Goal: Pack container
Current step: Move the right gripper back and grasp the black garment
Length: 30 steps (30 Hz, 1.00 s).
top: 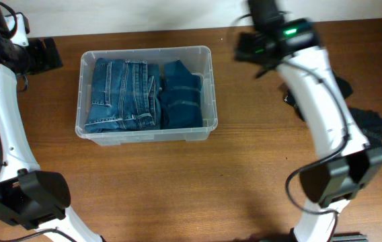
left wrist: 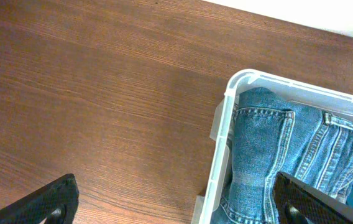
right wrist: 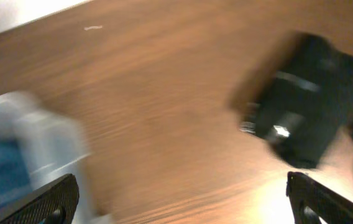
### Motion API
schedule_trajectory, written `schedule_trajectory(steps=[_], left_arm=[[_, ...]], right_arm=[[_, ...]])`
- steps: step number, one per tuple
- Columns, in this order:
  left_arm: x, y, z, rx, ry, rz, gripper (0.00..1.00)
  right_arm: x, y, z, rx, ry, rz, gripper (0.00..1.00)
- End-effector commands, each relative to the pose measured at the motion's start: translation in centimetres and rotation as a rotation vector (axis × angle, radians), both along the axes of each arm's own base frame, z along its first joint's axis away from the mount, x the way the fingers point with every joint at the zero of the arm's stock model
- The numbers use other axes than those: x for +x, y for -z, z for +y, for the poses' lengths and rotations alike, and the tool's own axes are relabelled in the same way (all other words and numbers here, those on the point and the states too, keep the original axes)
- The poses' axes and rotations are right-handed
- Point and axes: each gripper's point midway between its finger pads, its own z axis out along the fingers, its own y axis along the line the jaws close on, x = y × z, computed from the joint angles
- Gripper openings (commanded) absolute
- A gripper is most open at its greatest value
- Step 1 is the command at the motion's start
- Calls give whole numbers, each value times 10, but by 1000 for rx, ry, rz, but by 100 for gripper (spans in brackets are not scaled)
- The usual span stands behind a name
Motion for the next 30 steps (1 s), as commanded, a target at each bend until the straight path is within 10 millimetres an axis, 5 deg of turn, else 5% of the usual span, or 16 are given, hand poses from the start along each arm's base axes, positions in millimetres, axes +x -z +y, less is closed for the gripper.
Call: schedule_trajectory(steps=[1,7,13,19,28,30], left_arm=[[-1,4,3,8,6,14,99],[-3,5,2,6,6,21,99],[-3,5,2,6,6,20,99],[-3,5,2,7,6,20,99],[-2,4,2,6,6,19,99],[-3,5,2,6,6,20,99]], right_arm=[[-3,14,-67,83,193,50,99],[-16,51,-148,313,424,113,99],[-37,110,-187,419,534,205,98],[-45,177,-181,491,650,222,98],[-47,230,-183,498,697,154,99],[-50,240,-181,498,695,149,85]])
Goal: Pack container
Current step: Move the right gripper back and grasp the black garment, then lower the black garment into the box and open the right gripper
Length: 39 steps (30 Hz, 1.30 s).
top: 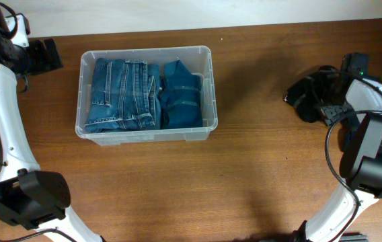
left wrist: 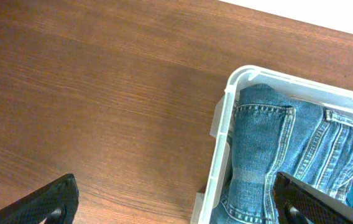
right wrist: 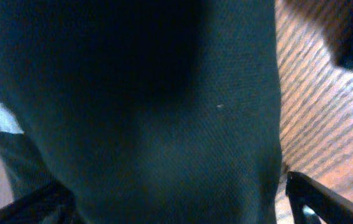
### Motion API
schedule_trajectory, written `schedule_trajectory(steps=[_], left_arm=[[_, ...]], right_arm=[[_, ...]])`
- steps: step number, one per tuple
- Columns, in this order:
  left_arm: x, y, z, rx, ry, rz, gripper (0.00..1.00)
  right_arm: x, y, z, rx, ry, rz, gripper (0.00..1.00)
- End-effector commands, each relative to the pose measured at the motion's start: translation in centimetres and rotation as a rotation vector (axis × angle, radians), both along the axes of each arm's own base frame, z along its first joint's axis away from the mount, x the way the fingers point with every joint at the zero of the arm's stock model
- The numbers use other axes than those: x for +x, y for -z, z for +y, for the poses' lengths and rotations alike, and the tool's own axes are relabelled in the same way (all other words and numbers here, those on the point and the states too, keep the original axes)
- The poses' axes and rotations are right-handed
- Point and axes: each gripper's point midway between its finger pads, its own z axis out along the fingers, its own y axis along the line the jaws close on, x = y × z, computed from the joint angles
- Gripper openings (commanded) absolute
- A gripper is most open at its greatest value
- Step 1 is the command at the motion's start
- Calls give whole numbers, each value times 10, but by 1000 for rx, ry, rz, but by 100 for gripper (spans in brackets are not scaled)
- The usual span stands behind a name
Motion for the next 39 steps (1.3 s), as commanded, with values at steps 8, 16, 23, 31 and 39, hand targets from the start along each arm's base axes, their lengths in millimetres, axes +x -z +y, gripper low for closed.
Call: schedule_trajectory(steps=[8,16,23,31,39], left_arm=[[0,3,3,8,6,9,99],[0,3,3,9,6,9,99],[1,2,3,11,6,2,99],[2,2,3,11,6,-1,99],[2,2,3,11,6,-1,99]], right_arm=[[-18,21,14,-13,-199,31,17],[-14,-36,26,-5,-373,-6,9],[7,-165,78,-51,-649,-196,9],[19,-245,228,-70,-983,-420,10],[-3,-235,370,-37,-969,-405,10]])
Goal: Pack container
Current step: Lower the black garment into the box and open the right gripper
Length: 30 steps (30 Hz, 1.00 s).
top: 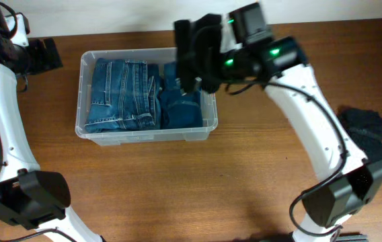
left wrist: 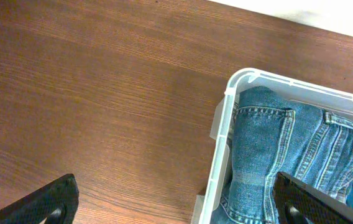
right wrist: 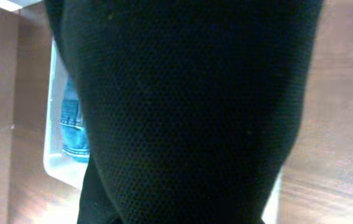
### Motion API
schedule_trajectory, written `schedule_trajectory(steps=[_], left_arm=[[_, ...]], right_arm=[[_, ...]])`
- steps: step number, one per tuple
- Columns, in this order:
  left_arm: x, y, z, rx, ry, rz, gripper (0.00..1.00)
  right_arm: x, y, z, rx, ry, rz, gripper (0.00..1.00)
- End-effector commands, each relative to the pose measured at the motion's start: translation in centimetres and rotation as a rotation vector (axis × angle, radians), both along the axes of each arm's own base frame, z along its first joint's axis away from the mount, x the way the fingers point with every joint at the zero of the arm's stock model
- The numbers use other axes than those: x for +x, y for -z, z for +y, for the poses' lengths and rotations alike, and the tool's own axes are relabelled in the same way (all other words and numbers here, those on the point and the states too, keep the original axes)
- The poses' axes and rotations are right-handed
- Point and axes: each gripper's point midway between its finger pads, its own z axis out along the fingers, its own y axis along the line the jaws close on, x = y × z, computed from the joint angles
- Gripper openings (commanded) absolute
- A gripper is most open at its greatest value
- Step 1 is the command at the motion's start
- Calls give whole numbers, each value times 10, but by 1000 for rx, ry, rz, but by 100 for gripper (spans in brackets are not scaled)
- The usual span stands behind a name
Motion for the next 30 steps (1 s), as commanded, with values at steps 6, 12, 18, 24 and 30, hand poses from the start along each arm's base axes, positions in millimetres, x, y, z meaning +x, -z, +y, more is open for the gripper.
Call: schedule_trajectory(steps=[6,12,18,24,30], left_arm=[[0,3,2,6,9,6,99],[0,3,2,6,8,6,99],[0,3,2,7,9,6,99],[0,3,2,7,9,6,99],[0,3,2,7,9,6,99]], right_arm=[[5,55,23,-88,150,97,10],[7,80,33,-97,96,136,10],[3,87,41,-105,57,145,15],[-8,90,47,-112,1,165,88],[-3,86,41,-139,-56,119,84]])
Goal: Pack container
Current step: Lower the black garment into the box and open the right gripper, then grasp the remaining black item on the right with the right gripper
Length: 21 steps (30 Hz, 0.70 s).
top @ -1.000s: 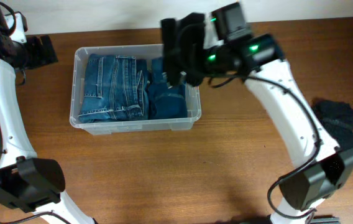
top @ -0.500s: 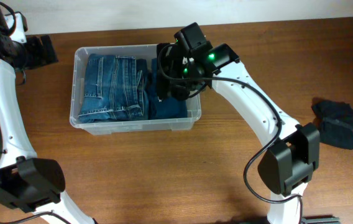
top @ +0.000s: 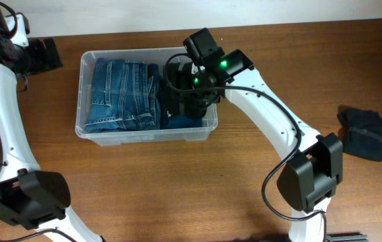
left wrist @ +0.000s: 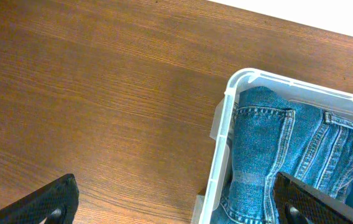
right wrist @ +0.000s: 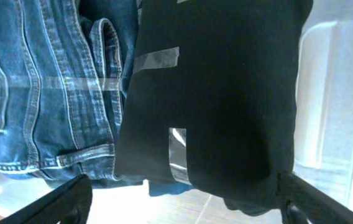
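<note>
The clear plastic container (top: 208, 55) stands at the back left of the table. Folded light-blue jeans (top: 124, 94) fill its left part, and darker jeans (right wrist: 52, 93) lie beside them. A black garment (right wrist: 220, 93) with grey stripes lies on the darker jeans in the right part. My right gripper (right wrist: 186, 200) hangs low over it, fingers wide apart and open; the overhead view shows it (top: 189, 86) inside the container's right end. My left gripper (left wrist: 176, 199) is open above bare wood beside the container's left back corner (left wrist: 242, 78).
Another dark garment (top: 364, 132) lies crumpled on the table at the far right. The container's white rim (right wrist: 325, 93) runs close along the right of the black garment. Brown tabletop (top: 177, 188) stretches in front of the container.
My right gripper was shut on the black garment above the container's back right rim. Now it is lower inside the container, open, and the garment lies on the darker jeans. The left arm has not moved.
My right gripper was open over the table to the right of the container, in motion. Then it was at the dark clothes at the far right. Then it held a black garment over the container. Now that garment lies in the container's right part.
</note>
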### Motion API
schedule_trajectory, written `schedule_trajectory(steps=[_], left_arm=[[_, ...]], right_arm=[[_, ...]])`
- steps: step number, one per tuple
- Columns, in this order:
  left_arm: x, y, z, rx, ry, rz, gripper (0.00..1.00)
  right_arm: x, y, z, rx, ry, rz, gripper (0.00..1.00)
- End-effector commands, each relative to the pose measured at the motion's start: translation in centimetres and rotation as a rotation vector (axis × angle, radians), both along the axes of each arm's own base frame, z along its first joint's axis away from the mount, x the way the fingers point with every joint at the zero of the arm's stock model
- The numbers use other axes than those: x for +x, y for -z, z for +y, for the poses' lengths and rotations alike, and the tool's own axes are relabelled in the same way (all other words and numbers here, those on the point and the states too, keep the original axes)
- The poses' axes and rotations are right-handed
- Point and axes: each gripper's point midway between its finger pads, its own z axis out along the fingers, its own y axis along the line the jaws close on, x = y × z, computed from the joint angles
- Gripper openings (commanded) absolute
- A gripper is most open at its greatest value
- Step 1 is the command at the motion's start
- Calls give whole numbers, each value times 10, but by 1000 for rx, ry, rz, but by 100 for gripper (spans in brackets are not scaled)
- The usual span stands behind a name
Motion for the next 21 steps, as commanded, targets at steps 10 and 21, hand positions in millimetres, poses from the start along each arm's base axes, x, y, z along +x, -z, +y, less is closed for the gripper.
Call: schedule_trajectory(steps=[10,21], left_arm=[[0,3,2,7,8,5,99],[2,1,3,10,8,-5,99]], right_arm=[[32,-81,-220,-134,247,-74,89],[-88,-34,-479,-513,624,309,97]])
